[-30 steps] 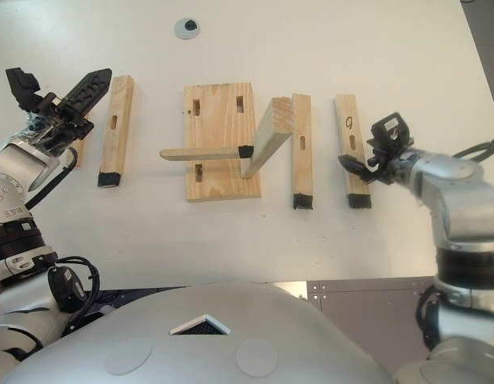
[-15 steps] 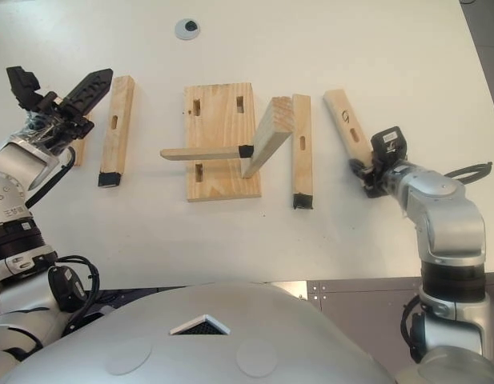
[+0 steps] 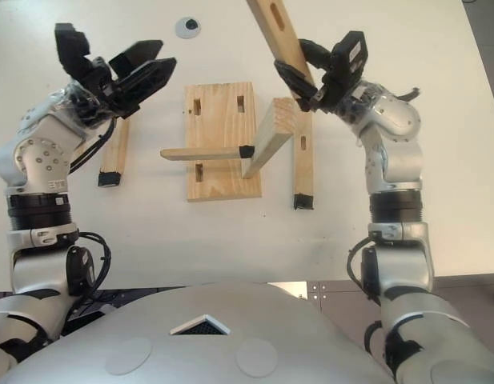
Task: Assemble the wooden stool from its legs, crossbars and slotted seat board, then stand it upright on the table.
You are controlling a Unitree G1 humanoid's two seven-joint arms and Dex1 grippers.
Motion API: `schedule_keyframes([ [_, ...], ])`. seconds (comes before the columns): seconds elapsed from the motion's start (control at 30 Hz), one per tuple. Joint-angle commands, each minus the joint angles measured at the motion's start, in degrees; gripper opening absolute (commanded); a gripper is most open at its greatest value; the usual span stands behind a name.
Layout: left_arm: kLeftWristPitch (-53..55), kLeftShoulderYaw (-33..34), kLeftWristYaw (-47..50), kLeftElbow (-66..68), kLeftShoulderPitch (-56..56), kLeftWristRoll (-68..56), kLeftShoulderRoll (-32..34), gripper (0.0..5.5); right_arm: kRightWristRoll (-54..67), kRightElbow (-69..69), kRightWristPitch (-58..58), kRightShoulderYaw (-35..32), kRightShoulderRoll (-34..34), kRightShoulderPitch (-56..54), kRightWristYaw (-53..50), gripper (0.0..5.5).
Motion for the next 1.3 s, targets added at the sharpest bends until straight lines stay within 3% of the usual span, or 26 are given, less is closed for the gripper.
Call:
schedule_keyframes([
  [0.03,0.85,-0.88,-4.46,4.38,-5.30,-1.11,-1.93,4.02,6.03,5.25,4.70,-0.96,2.97,-6.76,8.32,2.06],
  [0.27,-0.09,-3.75,-8.10,11.46,-11.59,1.57,-4.92,4.02,6.09,6.15,10.44,3.08,3.88,-10.06,18.16,2.06],
  [0.47,0.30,-3.75,-9.81,12.80,-14.15,1.54,-6.99,4.02,5.91,4.78,12.26,4.68,4.65,-9.90,20.54,2.06],
  [0.93,1.95,-1.71,-12.16,13.62,-15.39,1.23,-7.14,2.13,8.74,3.09,21.33,1.53,5.20,-10.38,19.62,2.06],
  [1.2,0.15,-1.29,-11.36,15.34,-16.01,2.82,-6.72,2.02,7.47,4.64,21.91,1.20,5.56,-11.41,17.00,2.06],
  [1.3,-3.34,-0.75,-11.04,18.06,-17.14,4.37,-7.25,2.02,6.53,6.40,23.18,2.03,4.74,-11.88,16.62,2.68],
])
